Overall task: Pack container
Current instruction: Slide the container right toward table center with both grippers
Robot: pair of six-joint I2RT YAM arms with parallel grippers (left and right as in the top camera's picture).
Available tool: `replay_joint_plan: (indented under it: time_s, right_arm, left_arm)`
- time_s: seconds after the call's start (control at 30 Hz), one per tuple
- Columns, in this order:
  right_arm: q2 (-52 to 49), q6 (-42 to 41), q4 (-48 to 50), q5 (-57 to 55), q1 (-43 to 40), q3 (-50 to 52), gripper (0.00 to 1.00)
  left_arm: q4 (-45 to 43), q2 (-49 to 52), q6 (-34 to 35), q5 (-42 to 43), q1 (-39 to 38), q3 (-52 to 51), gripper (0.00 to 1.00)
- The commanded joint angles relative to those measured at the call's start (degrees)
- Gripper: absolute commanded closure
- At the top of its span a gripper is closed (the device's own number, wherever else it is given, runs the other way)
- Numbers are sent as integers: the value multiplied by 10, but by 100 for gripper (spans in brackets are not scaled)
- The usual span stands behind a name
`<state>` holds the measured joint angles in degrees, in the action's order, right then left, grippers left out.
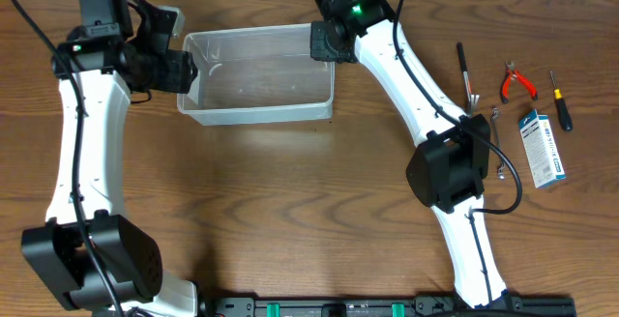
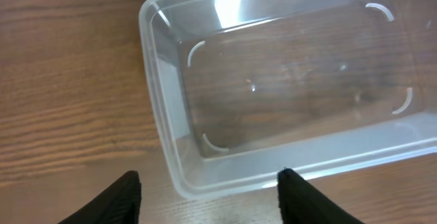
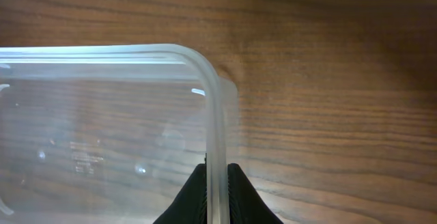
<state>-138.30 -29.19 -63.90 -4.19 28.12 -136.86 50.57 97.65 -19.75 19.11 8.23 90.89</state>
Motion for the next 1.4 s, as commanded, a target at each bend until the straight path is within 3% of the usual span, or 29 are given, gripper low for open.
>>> replay_joint_plan:
  time_s: [0.0,0.17,0.67,0.77,0.87,0.9,1.0,1.17,1.37]
  right_arm:
    - [1,12,-5,-6,0,-14,89]
    - [1,13,-23,-10,0,-14,89]
    - [1,21,-54,-16,0,-14,85]
    - [1,21,-61,-16,0,-13,74]
    - [1,26,-61,-16,2,-11,52]
    - [1,26,-61,-16,2,-11,51]
    - [1,27,-61,-16,5,-11,49]
    - [0,32,-61,-17,14,-11,50]
    - [-4,32,-63,-18,21,-10,57]
  left_arm:
    - [-10,16,47,-23,-3,12,50]
    - [-21,40,80,-43,-3,12,64]
    - [-33,109,81,-72,-3,12,62]
    - [-40,115,81,-72,-3,12,60]
    - [-45,119,81,-72,-3,12,53]
    - [-47,120,81,-72,-3,12,52]
    - [-51,124,81,-72,-3,12,48]
    - [-59,138,81,-72,-2,12,48]
    - [-66,157,81,-72,-2,12,47]
